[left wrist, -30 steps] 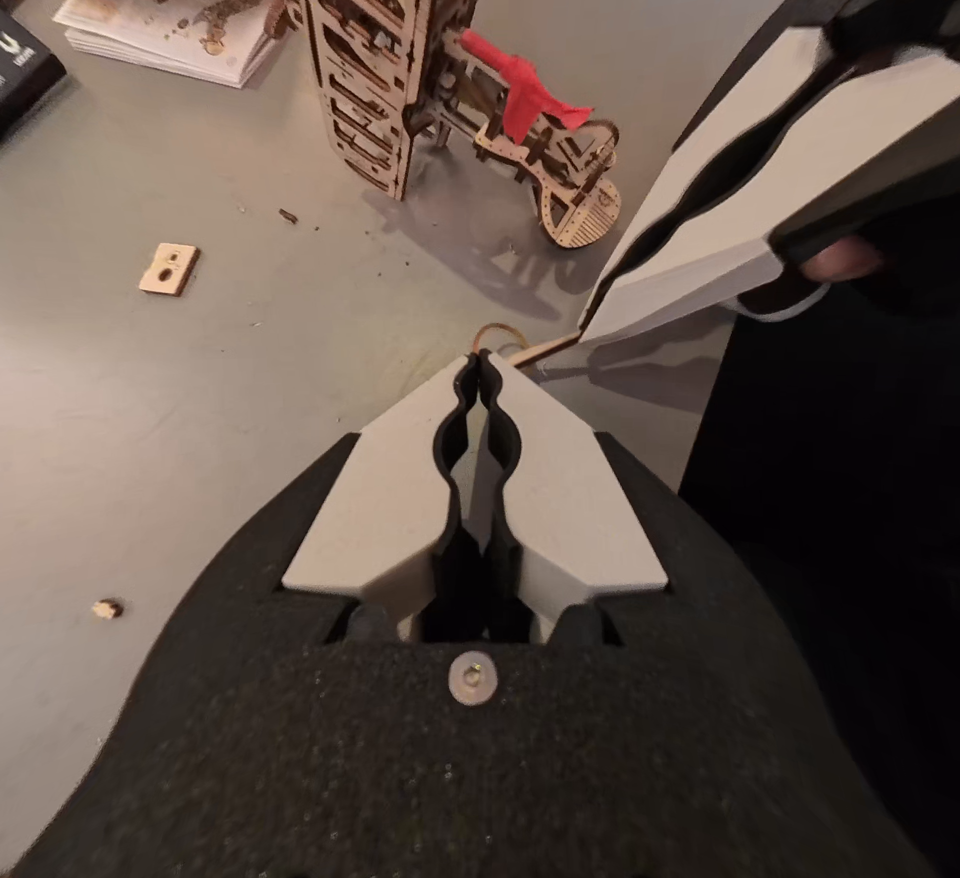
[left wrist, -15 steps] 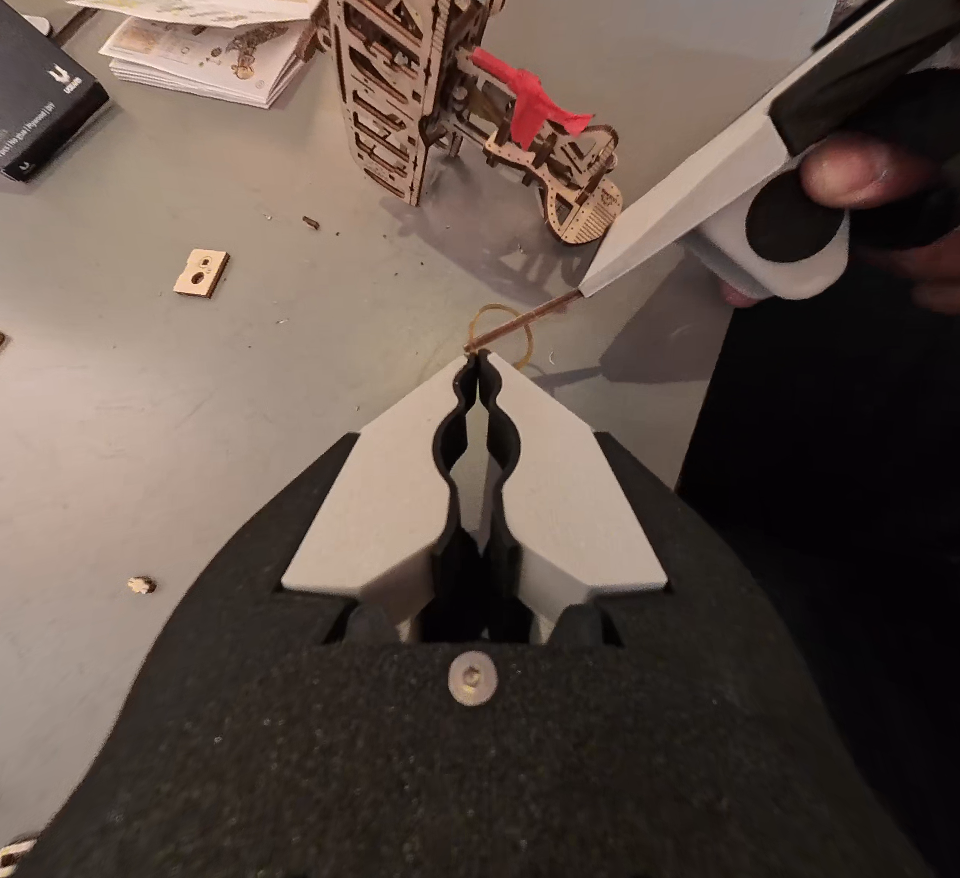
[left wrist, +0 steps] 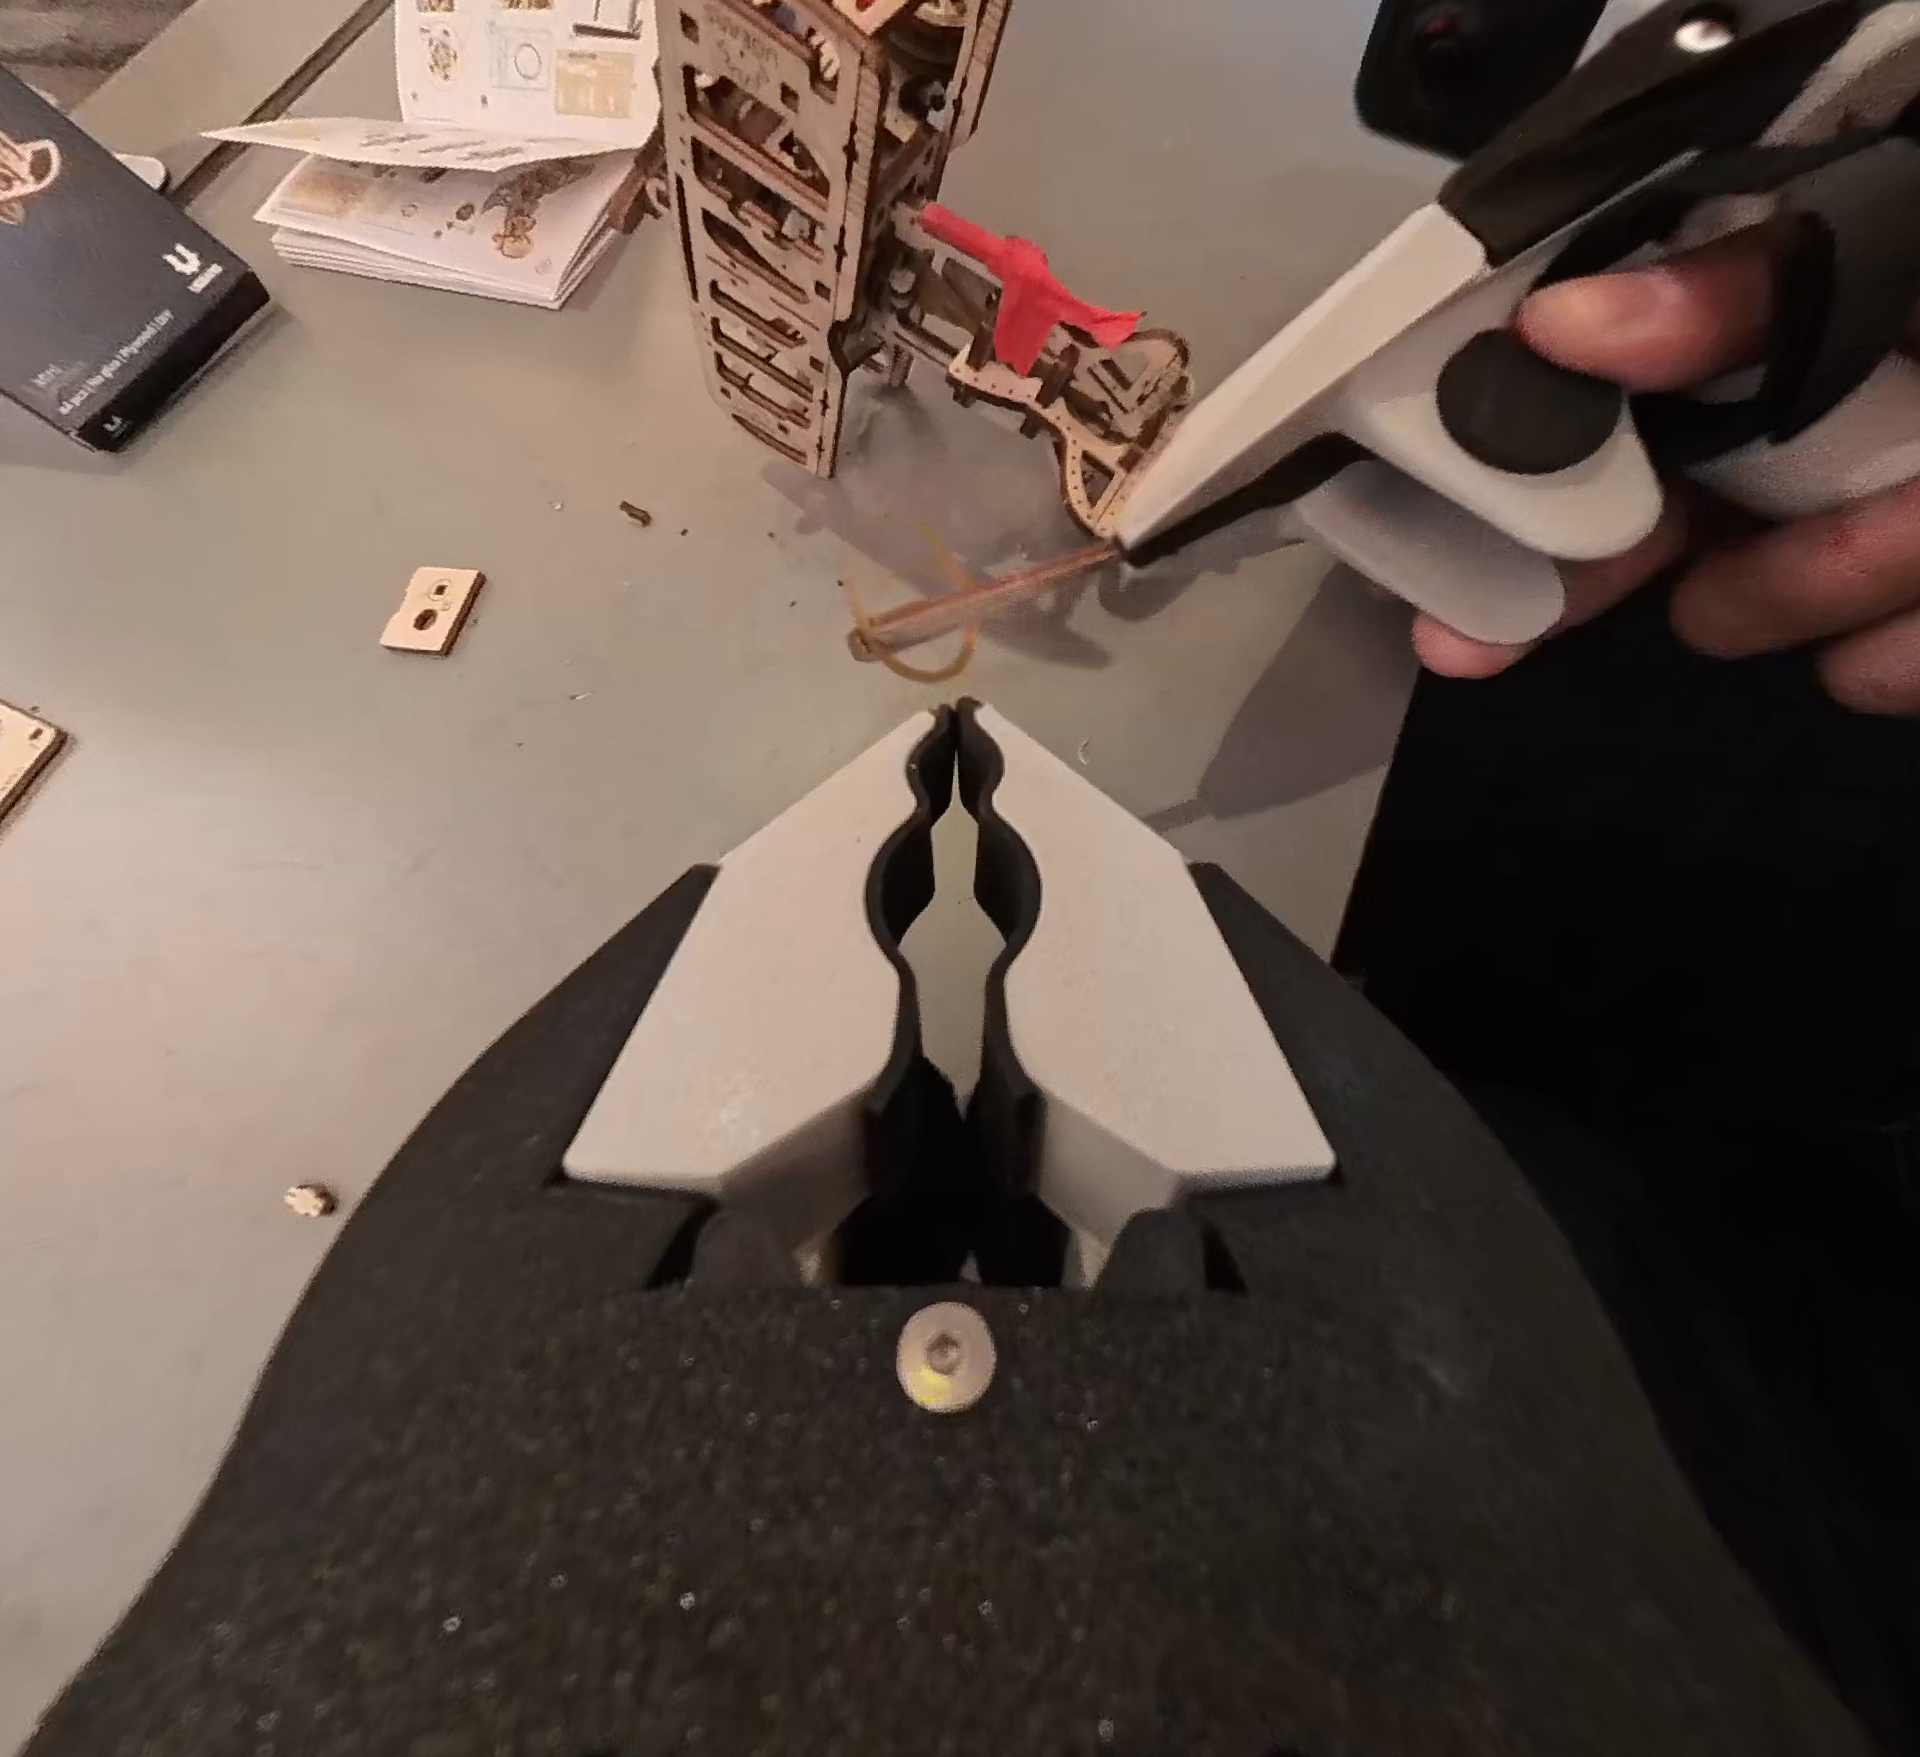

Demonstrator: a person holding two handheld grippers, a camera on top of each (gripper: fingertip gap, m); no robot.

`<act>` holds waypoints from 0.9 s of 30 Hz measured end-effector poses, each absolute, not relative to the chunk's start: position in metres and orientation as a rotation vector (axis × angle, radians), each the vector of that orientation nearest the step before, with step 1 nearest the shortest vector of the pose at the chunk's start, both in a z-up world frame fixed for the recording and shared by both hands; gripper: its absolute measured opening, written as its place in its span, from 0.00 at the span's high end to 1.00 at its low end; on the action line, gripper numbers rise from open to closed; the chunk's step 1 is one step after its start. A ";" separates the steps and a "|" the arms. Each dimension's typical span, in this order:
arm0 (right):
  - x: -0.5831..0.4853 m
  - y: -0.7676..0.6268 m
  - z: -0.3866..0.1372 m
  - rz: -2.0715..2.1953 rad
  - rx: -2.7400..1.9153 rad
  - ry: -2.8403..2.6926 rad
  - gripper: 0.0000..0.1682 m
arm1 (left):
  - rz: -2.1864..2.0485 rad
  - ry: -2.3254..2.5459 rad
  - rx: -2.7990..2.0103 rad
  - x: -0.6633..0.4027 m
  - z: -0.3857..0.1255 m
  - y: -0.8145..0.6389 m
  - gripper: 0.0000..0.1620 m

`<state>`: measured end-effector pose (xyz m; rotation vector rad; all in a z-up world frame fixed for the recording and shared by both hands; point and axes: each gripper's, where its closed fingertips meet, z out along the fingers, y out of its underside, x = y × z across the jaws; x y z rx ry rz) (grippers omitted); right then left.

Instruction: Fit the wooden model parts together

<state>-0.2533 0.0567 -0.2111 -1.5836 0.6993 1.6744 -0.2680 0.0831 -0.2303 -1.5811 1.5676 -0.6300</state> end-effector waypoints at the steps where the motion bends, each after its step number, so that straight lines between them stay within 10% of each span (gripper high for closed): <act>1: -0.253 0.057 -0.210 1.703 -1.556 0.716 1.00 | -0.641 1.565 -1.580 -0.268 -0.229 0.082 1.00; 27: -0.278 0.040 -0.182 1.691 -1.619 0.478 1.00 | -1.572 1.145 -1.831 -0.292 -0.164 0.094 0.95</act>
